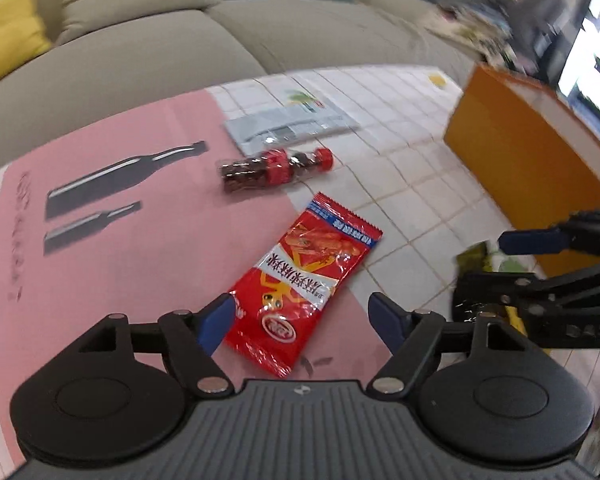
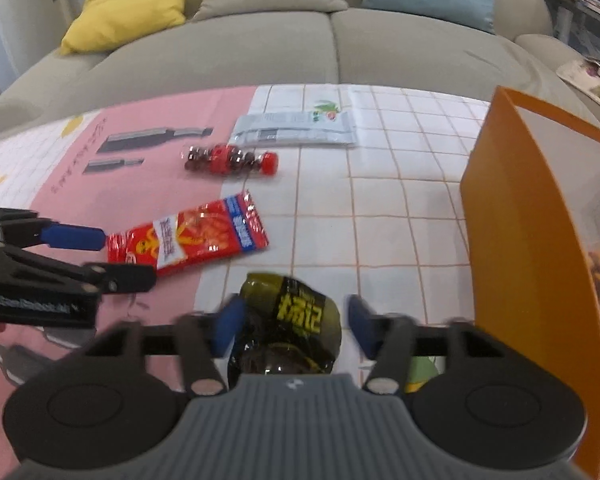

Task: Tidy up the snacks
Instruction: 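Grasp the red spicy-strip bag with the left gripper while the right grasps the black snack bag, then lift both bags and carry them over the orange box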

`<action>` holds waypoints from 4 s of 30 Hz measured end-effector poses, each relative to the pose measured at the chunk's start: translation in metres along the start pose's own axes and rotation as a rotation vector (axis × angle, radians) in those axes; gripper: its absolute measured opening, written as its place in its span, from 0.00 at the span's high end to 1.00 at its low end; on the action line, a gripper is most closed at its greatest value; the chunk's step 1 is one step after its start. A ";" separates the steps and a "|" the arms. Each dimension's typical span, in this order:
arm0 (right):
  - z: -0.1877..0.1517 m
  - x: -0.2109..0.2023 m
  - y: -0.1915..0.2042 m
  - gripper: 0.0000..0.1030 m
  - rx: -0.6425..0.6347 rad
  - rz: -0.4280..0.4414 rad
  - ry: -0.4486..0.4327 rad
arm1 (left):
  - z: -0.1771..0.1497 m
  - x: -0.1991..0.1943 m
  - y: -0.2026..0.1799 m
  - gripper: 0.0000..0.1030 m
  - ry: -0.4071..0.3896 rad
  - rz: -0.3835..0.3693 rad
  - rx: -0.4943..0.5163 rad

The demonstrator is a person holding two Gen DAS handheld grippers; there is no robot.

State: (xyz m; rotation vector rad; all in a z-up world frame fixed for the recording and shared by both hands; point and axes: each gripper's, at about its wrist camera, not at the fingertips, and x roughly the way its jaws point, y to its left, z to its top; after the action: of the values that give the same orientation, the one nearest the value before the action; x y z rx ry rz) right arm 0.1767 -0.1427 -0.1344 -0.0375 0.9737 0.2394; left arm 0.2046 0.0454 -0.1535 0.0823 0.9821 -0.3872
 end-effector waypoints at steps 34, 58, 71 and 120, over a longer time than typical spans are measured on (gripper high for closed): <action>-0.055 0.003 0.028 0.51 -0.129 0.006 0.053 | -0.091 -0.044 -0.023 0.35 0.013 0.184 -0.219; -0.085 -0.019 0.027 0.25 -0.084 0.072 0.067 | -0.107 -0.041 -0.048 0.14 -0.108 0.224 -0.217; -0.097 -0.024 0.028 0.40 -0.108 0.005 -0.022 | -0.110 -0.041 -0.057 0.39 -0.138 0.256 -0.191; -0.053 -0.126 -0.004 0.56 -0.046 0.038 -0.238 | -0.023 -0.114 -0.097 0.52 -0.235 0.056 -0.263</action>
State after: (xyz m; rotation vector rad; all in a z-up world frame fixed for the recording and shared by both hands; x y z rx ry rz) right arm 0.0669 -0.1767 -0.0606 -0.0313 0.7321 0.2944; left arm 0.0955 -0.0072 -0.0623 -0.1702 0.7894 -0.2076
